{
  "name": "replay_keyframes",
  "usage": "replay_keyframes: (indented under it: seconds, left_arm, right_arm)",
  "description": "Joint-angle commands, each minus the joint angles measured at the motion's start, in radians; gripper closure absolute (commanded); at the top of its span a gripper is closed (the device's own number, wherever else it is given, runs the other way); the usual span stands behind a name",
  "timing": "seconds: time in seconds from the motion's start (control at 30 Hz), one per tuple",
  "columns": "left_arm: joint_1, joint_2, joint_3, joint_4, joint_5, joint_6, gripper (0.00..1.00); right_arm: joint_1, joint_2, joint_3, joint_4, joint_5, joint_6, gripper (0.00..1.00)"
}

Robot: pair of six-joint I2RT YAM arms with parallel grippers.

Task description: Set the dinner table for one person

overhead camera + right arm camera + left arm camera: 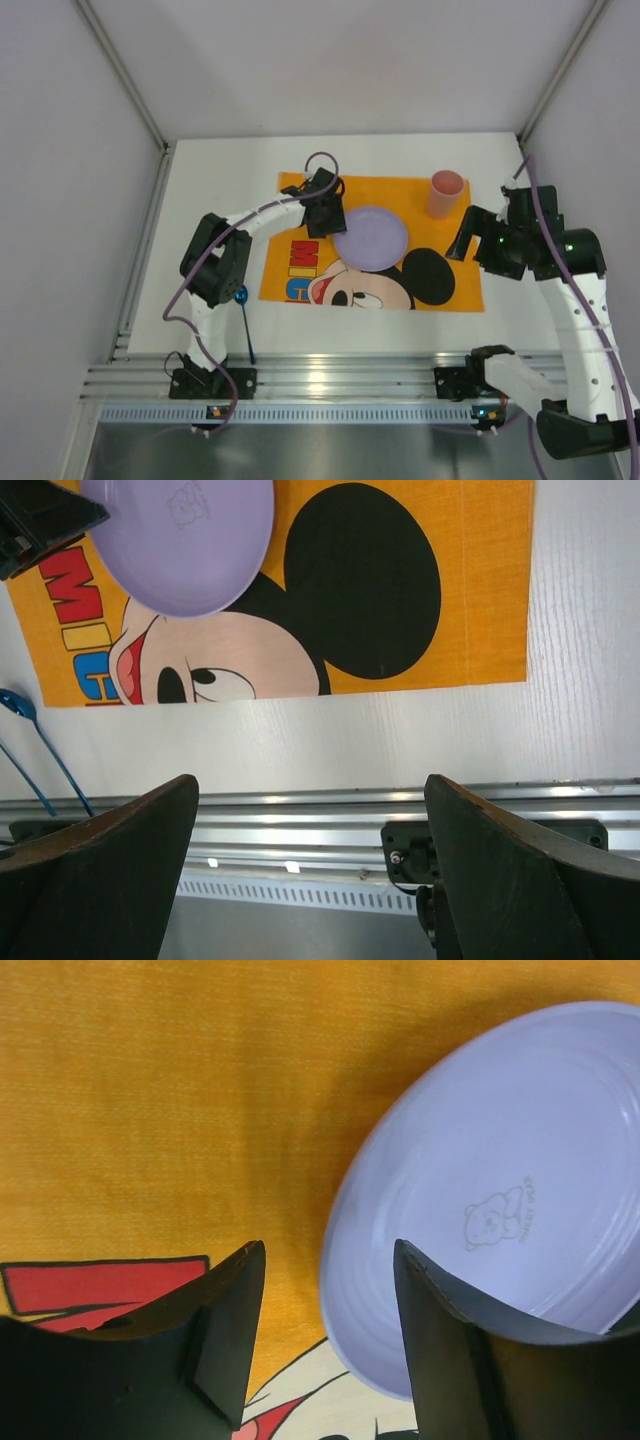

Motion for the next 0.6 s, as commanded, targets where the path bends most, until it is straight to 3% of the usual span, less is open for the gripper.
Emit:
replay_keyframes:
  seconds: [0.0,0.1,0.27,0.43,0.57]
  left_arm:
    - [0.005,-0.072,0.049,-0.050,-0.100,0.019,0.40]
    - [0.054,-0.103,0.071,-0.082,-0.126,0.042,0.39]
    - [0.247,-0.123,0.044,-0.072,-0.058,0.089,0.40]
    - [0.392,-0.038,0.063,-0.072,-0.018,0.180,0.45]
    - [0.437,0.040,0.086,-0.064,0.029,0.209,0.51]
  right_arm:
    - [0.015,-0.002,0.012,-0.017,0.025,-0.009,0.04]
    - [0.017,0.006,0.007,-0.014,0.023,-0.011,0.04]
    - [0.017,0.017,0.003,-0.009,0.022,-0.012,0.04]
    - [0.015,0.044,0.000,-0.002,0.020,-0.009,0.04]
    - [0.015,0.070,0.004,0.008,0.022,0.000,0.05]
